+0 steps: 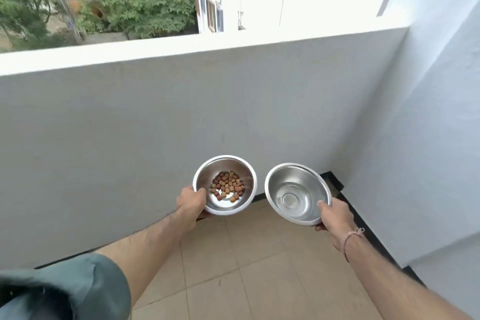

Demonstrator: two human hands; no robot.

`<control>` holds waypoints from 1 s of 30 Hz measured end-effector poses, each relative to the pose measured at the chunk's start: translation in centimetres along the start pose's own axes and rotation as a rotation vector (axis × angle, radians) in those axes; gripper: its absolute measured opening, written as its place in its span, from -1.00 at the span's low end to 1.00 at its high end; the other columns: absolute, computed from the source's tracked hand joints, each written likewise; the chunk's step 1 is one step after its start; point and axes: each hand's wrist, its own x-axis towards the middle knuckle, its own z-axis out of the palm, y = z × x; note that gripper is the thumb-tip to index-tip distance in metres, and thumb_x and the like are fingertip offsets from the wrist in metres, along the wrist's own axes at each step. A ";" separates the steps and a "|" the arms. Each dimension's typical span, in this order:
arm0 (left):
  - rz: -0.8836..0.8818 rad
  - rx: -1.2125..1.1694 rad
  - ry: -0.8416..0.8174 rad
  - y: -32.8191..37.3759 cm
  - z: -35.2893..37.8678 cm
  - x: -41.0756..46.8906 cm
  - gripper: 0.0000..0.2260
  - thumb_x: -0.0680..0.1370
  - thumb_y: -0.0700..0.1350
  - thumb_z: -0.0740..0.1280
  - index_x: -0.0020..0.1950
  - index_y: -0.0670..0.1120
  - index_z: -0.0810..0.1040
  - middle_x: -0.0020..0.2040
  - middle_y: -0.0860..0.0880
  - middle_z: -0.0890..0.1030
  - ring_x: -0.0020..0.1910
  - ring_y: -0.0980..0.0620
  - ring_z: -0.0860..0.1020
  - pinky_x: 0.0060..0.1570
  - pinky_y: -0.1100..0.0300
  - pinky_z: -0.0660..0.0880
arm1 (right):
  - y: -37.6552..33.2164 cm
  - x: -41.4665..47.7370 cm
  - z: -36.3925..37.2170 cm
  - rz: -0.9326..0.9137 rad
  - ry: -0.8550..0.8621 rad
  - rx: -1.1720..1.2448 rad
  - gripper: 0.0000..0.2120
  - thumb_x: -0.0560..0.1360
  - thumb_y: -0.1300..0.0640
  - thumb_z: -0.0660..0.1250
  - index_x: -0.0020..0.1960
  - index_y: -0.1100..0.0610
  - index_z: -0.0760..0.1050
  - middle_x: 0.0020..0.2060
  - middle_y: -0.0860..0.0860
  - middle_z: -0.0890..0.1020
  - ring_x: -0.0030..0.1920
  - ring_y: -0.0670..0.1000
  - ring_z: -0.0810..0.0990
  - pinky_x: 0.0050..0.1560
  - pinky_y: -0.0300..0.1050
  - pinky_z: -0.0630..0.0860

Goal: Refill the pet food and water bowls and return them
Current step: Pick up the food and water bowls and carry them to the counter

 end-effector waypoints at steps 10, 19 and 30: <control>0.258 0.136 -0.145 9.7 -2.2 -13.1 -0.80 0.56 -0.24 0.19 0.00 -0.22 0.61 -0.22 -0.20 0.69 -0.40 -0.15 0.66 -0.47 0.09 0.61 | -5.3 -10.1 -17.0 -0.118 0.168 0.037 -0.78 0.54 0.15 0.32 -0.25 0.17 0.60 -0.31 0.16 0.68 -0.42 0.18 0.71 -0.38 0.07 0.68; 0.452 0.206 -0.367 16.4 -0.8 -22.7 -0.84 0.54 -0.23 0.25 -0.06 -0.24 0.62 -0.26 -0.22 0.65 -0.47 -0.14 0.61 -0.45 0.05 0.62 | -5.6 -19.0 -30.3 -0.093 0.299 0.119 -0.84 0.58 0.20 0.29 0.02 0.28 0.59 -0.29 0.23 0.70 -0.50 0.17 0.69 -0.56 -0.18 0.52; 0.680 0.373 -0.699 20.5 3.7 -30.7 -0.82 0.57 -0.21 0.25 -0.06 -0.25 0.63 -0.32 -0.20 0.64 -0.48 -0.11 0.60 -0.46 0.08 0.61 | -1.4 -31.1 -39.2 -0.005 0.579 0.226 -0.79 0.56 0.25 0.28 0.07 0.39 0.58 -0.37 0.27 0.67 -0.54 0.17 0.65 -0.56 -0.16 0.51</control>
